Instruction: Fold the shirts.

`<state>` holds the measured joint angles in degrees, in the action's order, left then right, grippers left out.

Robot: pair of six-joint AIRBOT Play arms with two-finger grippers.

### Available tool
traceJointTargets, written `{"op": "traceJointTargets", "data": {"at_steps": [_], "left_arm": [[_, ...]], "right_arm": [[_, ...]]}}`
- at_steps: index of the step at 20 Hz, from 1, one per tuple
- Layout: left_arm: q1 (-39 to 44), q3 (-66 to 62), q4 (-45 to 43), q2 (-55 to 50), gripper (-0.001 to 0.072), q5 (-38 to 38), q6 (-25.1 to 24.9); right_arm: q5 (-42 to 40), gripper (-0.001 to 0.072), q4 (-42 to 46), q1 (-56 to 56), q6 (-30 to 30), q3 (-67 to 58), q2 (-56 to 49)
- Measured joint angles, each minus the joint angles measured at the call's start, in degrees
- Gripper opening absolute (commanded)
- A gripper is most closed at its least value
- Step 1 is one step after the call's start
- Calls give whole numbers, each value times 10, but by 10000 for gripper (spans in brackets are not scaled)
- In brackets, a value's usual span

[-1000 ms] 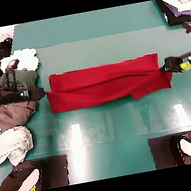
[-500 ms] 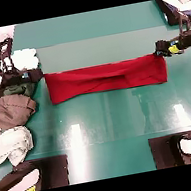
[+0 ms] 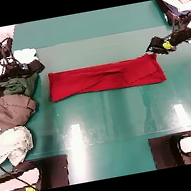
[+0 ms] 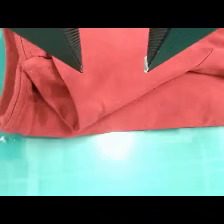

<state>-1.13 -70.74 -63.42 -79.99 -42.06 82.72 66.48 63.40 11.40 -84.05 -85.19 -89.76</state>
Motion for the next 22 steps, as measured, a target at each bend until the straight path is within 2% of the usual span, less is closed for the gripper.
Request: {"op": "traceJointTargets", "data": {"at_steps": [1, 3, 9, 19, 20, 21, 22], "left_arm": [[-4, -7, -1, -1, 528, -19, 2], [-8, -17, 0, -3, 46, -63, 5], [8, -27, 4, -4, 32, -153, -14], [80, -28, 14, -4, 25, -186, -21], [83, -28, 16, -4, 25, -187, -21], [84, -28, 19, -4, 25, -187, -21], [85, -28, 20, -5, 24, -187, -21]], "right_arm": [[22, 700, -8, 11, 12, -9, -5], [72, 701, -16, 38, 35, -18, -16], [186, 700, -42, 127, 69, -27, -68], [209, 689, -136, 144, 149, -30, -183], [206, 628, -138, 138, 153, -30, -189], [200, 514, -134, 131, 157, -31, -195], [194, 368, -135, 124, 162, -31, -200]]}}
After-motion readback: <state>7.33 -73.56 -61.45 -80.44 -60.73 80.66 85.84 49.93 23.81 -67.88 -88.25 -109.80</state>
